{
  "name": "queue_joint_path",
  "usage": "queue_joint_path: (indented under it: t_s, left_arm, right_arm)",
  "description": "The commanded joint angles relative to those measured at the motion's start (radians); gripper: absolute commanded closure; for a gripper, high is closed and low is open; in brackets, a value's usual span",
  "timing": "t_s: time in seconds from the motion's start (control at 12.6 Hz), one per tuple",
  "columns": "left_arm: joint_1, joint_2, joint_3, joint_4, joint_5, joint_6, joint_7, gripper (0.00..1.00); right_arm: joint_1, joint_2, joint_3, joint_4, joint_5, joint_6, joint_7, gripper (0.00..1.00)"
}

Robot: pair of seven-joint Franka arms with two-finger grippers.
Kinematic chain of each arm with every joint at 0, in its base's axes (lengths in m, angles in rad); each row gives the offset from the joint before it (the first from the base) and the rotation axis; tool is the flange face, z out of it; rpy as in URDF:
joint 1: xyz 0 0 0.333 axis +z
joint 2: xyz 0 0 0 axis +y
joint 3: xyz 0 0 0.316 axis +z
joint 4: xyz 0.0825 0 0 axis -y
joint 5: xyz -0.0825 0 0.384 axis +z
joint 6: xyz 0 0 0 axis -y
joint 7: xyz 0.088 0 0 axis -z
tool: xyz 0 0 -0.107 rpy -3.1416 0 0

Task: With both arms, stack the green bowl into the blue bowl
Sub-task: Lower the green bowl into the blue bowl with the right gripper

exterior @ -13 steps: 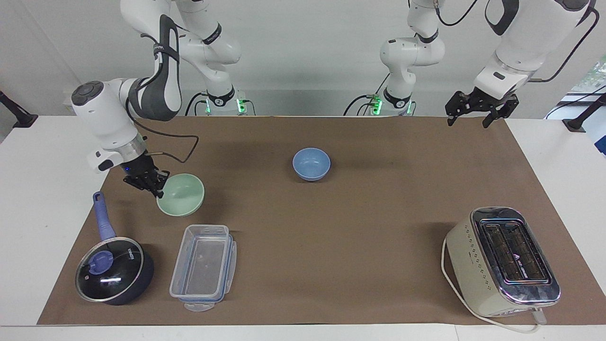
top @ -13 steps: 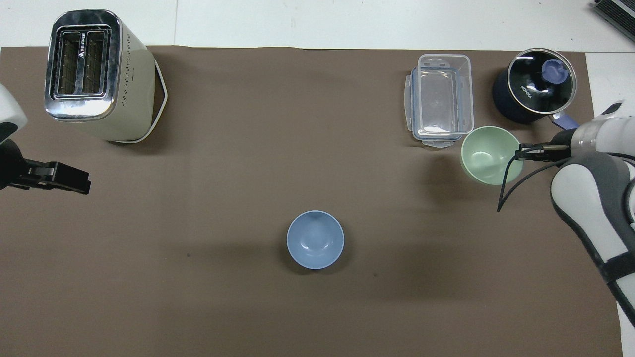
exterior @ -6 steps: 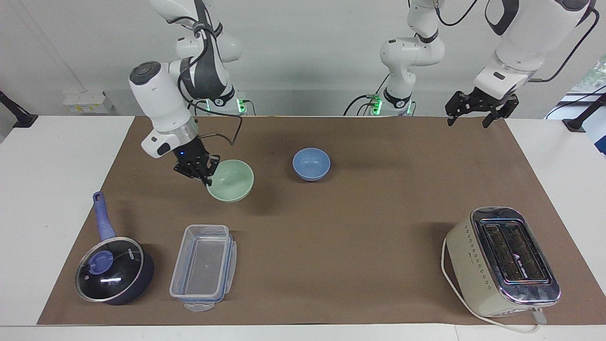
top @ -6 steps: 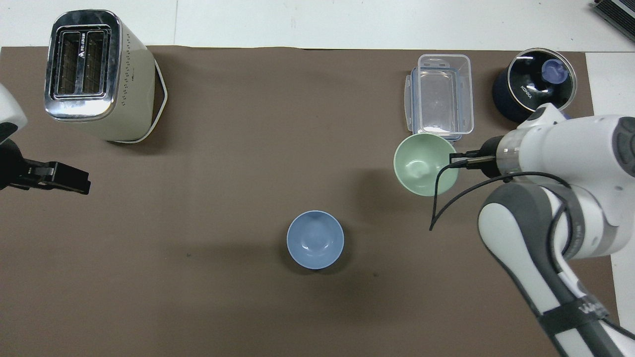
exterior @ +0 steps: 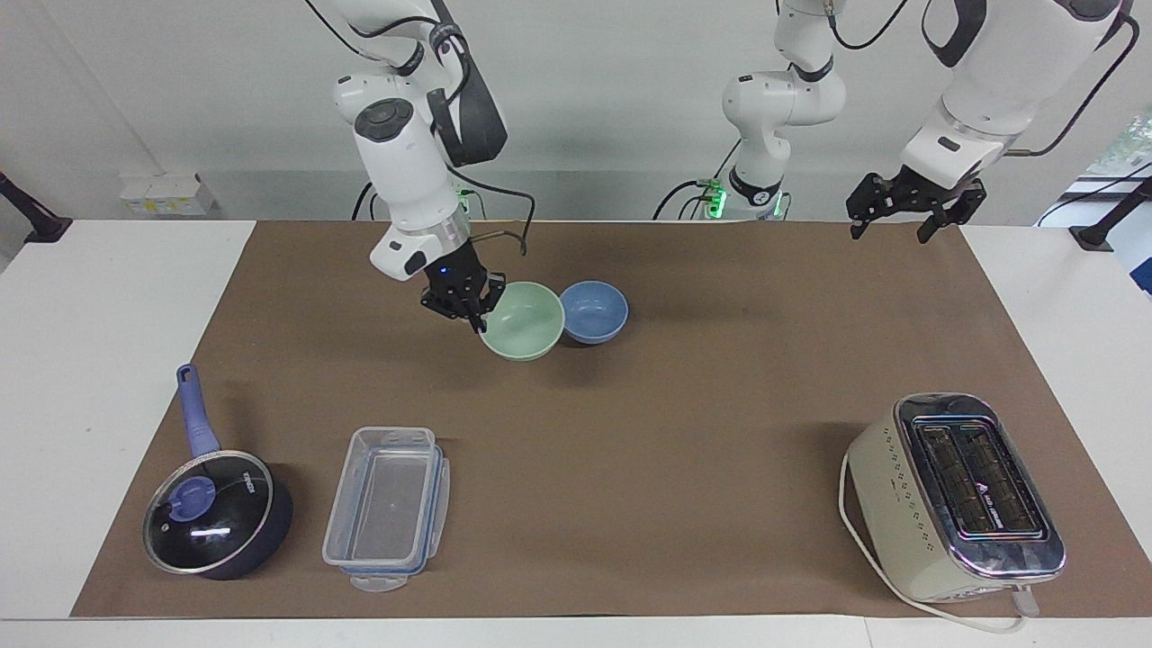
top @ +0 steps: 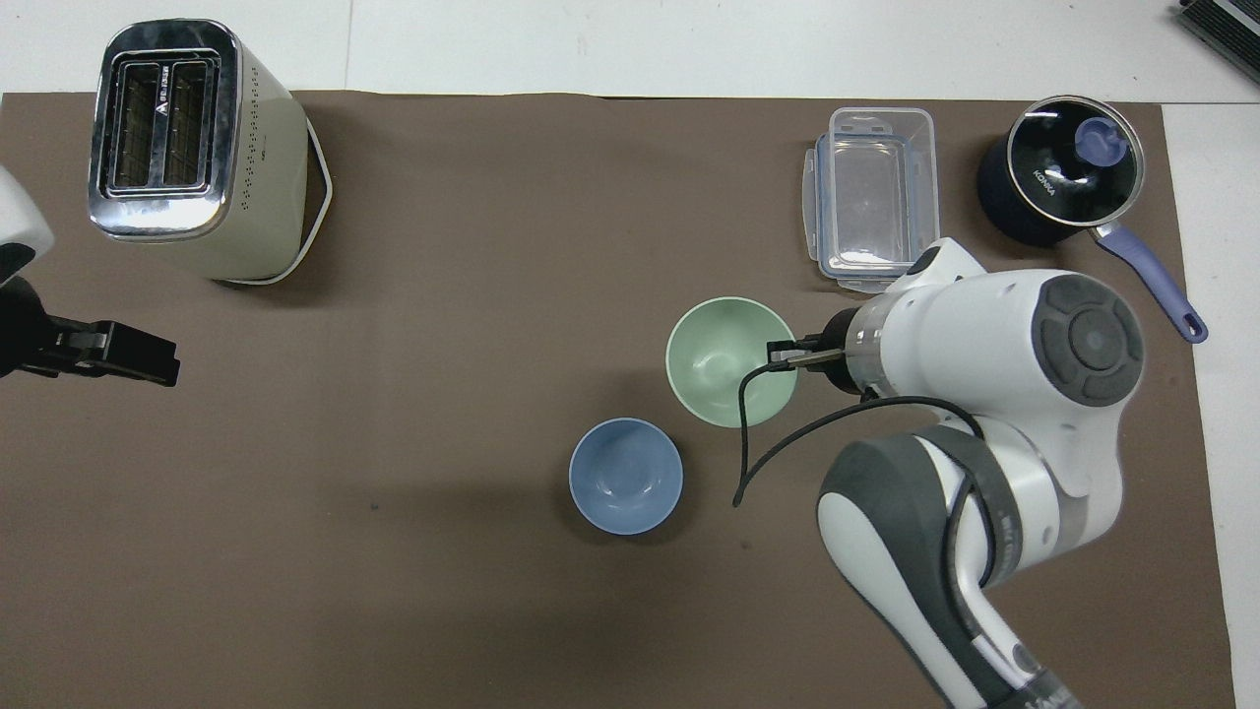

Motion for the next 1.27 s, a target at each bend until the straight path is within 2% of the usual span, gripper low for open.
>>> queue_joint_path:
  t_s: [0.0, 0.24, 0.4, 0.64, 0.8, 1.19]
  left_arm:
    - [0.012, 0.005, -0.009, 0.022, 0.008, -0.025, 0.004, 0.00]
    - [0.012, 0.005, -0.009, 0.022, 0.008, -0.026, 0.002, 0.00]
    - [0.012, 0.006, -0.009, 0.022, 0.008, -0.026, 0.002, 0.00]
    - [0.012, 0.005, -0.009, 0.022, 0.009, -0.026, 0.004, 0.00]
    - [0.012, 0.005, -0.009, 0.022, 0.009, -0.026, 0.002, 0.00]
    - [0.012, 0.005, -0.009, 0.022, 0.008, -0.026, 0.002, 0.00]
  right_arm:
    - [0.036, -0.074, -0.005, -0.089, -0.013, 0.020, 0.035, 1.00]
    - [0.085, -0.135, -0.004, -0.174, -0.036, 0.046, 0.075, 1.00]
    - [0.141, -0.161, -0.004, -0.249, -0.040, 0.113, 0.122, 1.00]
    - [0.183, -0.163, -0.004, -0.284, -0.067, 0.150, 0.173, 1.00]
    - [0.209, -0.157, -0.002, -0.327, -0.068, 0.219, 0.207, 1.00]
    - [0.214, -0.118, -0.004, -0.329, -0.071, 0.271, 0.213, 1.00]
